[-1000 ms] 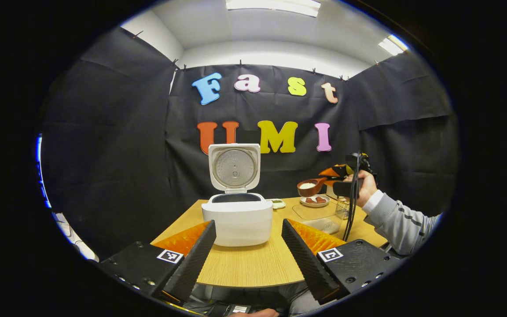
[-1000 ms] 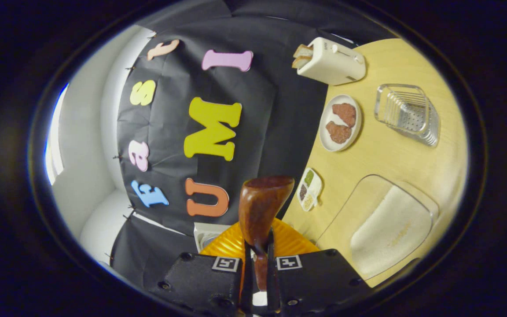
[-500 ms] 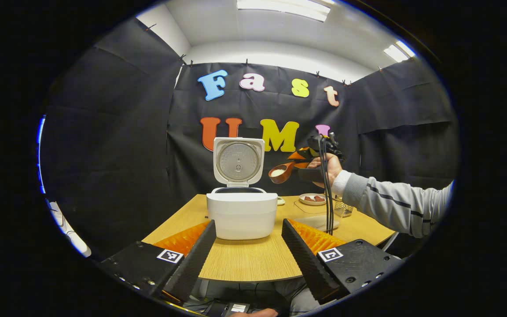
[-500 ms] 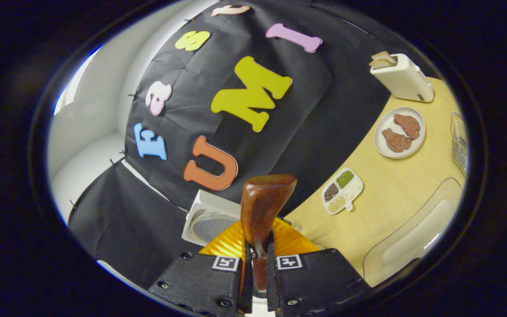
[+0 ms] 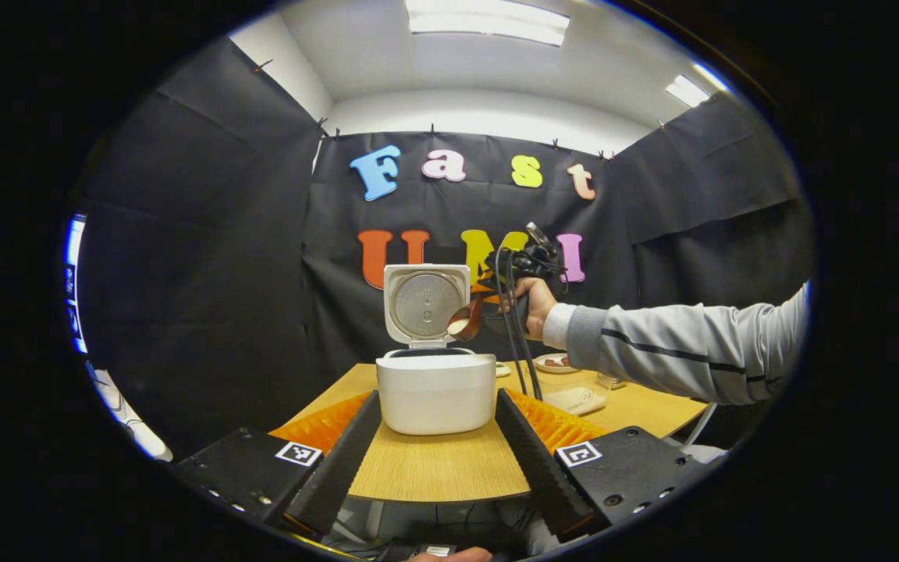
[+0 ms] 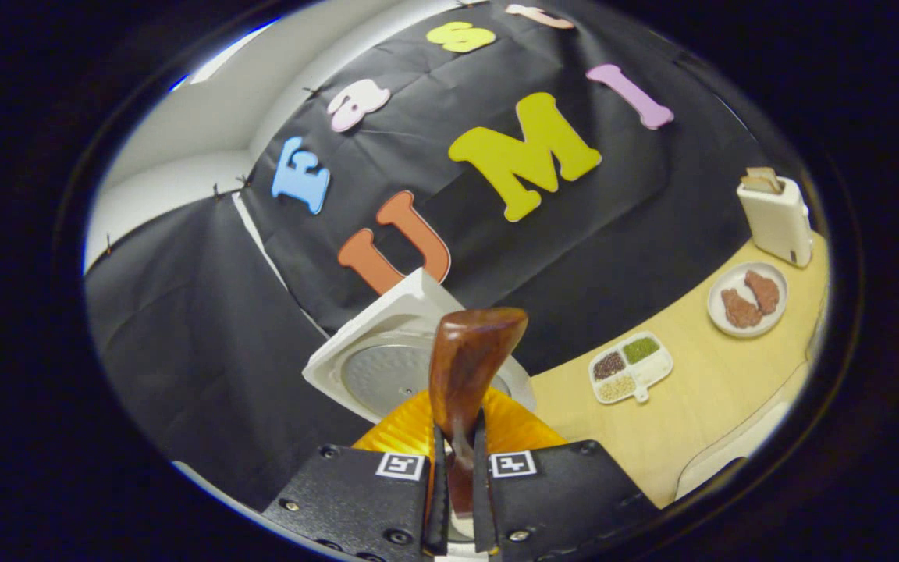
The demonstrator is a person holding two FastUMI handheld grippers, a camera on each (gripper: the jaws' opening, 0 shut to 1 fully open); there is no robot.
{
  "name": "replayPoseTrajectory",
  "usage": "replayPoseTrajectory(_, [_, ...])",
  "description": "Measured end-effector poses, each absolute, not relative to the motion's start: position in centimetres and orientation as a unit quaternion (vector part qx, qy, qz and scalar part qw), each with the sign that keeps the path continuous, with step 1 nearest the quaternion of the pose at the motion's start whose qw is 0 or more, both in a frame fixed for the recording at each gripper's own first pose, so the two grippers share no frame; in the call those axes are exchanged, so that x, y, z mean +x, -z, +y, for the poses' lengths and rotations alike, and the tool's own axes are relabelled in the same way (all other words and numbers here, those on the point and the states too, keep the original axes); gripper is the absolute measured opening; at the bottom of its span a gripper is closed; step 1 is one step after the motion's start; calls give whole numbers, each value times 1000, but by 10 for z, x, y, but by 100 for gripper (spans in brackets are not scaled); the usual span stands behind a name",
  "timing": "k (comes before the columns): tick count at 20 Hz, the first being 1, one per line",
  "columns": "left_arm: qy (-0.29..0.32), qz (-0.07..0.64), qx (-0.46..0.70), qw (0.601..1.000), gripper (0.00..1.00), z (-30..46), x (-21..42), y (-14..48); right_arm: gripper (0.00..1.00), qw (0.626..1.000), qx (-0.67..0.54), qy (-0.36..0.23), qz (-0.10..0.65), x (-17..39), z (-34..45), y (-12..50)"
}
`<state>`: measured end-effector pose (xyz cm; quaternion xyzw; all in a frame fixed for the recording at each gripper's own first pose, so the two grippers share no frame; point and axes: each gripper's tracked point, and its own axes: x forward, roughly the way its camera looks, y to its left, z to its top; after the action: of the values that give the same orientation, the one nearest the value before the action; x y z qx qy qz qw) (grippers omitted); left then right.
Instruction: Close the left gripper, press the button to open the rice cooker; take a wooden spoon from the chopstick holder with the right hand, scoop a spoonful of rice and pour it into the rice cooker, then put the wooden spoon back into the chopstick holder.
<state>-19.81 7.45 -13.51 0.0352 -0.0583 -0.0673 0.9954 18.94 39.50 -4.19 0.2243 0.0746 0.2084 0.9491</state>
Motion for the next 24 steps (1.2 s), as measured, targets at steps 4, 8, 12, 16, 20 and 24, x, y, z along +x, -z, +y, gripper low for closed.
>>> replayPoseTrajectory(4, [58,-43,7,997,94,82,-192,144,17,974,97,-206,13,182,421,31])
replayPoseTrajectory(8, [46,-46,13,998,94,86,-185,144,18,977,-7,-212,-25,168,449,39])
replayPoseTrajectory(12, [50,-44,14,998,95,82,-189,148,18,970,-94,-219,-52,158,471,52])
replayPoseTrajectory(16, [58,-48,-4,997,95,79,-187,142,18,963,-145,-218,-68,148,469,59])
replayPoseTrajectory(20, [51,-42,-5,998,94,71,-183,140,18,960,-150,-227,-66,142,448,47])
replayPoseTrajectory(24, [46,-43,10,998,94,57,-178,139,14,962,-147,-218,-76,127,391,21])
